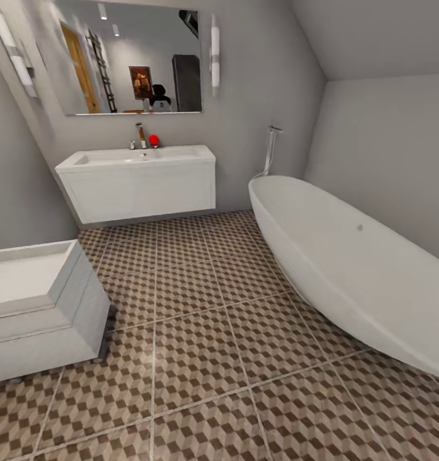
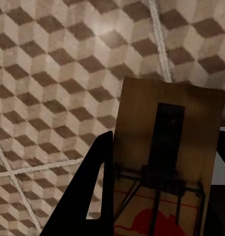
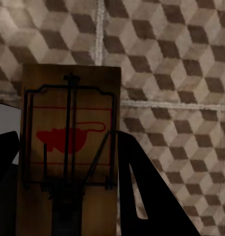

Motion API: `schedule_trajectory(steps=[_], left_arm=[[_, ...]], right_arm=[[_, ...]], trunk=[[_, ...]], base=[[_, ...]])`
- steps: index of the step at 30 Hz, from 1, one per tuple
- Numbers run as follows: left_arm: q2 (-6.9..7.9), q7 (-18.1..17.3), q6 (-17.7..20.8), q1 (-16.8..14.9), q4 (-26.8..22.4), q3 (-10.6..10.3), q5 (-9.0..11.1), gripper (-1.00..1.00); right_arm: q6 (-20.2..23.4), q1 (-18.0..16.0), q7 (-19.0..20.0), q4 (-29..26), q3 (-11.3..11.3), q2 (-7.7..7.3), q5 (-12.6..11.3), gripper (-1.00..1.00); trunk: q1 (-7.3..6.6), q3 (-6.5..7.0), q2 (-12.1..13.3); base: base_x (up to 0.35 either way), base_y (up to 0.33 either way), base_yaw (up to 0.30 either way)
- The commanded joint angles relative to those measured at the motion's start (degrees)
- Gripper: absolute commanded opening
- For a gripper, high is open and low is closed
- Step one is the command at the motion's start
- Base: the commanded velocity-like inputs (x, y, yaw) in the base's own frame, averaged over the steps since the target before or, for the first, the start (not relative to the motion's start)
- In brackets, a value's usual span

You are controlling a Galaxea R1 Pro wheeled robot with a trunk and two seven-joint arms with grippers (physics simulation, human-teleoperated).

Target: Take the four mousetraps from the cabinet in the bathroom and place them on the bathroom floor. Make sure all four end up on the same floor surface, and ensure that at least two of them are either under or directly next to the same bathroom sink.

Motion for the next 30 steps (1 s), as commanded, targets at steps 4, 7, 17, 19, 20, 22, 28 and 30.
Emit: schedule_trajectory(steps=[4, 7, 17, 19, 20, 22, 28, 30], left_arm=[[0.04, 0.49, -0.36, -0.11, -0.28, -0.48, 0.34, -1.00], [0.04, 0.49, -0.36, -0.11, -0.28, -0.48, 0.34, -1.00], [0.04, 0.49, -0.36, -0.11, -0.28, -0.48, 0.34, -1.00], [0.04, 0.49, -0.36, -0.11, -0.28, -0.48, 0.34, -1.00], [0.04, 0.49, -0.36, -0.11, -0.28, -0.48, 0.34, -1.00], [0.04, 0.49, -0.36, -0.11, -0.28, -0.48, 0.34, -1.00], [0.04, 0.49, -0.36, -0.11, -0.28, -0.48, 0.34, -1.00], [0.30, 0.50, -0.36, -0.11, -0.28, -0.48, 0.34, -1.00]], right_arm=[[-0.13, 0.00, -0.21, -0.03, 0.54, 0.18, -0.48, -1.00], [-0.17, 0.00, -0.22, 0.00, 0.55, 0.21, -0.49, -1.00], [-0.13, 0.00, -0.22, 0.01, 0.55, 0.24, -0.48, -1.00], [-0.15, 0.00, -0.22, 0.01, 0.55, 0.24, -0.50, -1.00], [-0.13, 0.00, -0.22, 0.00, 0.55, 0.24, -0.49, -1.00], [-0.12, 0.00, -0.22, -0.03, 0.55, 0.17, -0.49, -1.00], [0.02, 0.00, -0.20, 0.00, 0.54, -0.07, -0.56, -1.00], [-0.33, 0.00, -0.13, -0.07, 0.47, 0.04, -0.47, -1.00]], trunk=[[0.03, -0.05, -0.02], [0.03, -0.05, -0.02], [0.03, -0.05, -0.02], [0.03, -0.05, -0.02], [0.03, -0.05, -0.02], [0.03, -0.05, -0.02], [0.03, -0.05, -0.02], [0.03, -0.05, -0.02]], base=[[0.335, 0.000, 0.282], [0.335, 0.000, 0.286], [0.334, 0.000, 0.287], [0.332, 0.000, 0.287], [0.331, 0.000, 0.287], [0.330, 0.000, 0.191], [0.329, 0.000, 0.030], [0.329, 0.000, 0.001]])
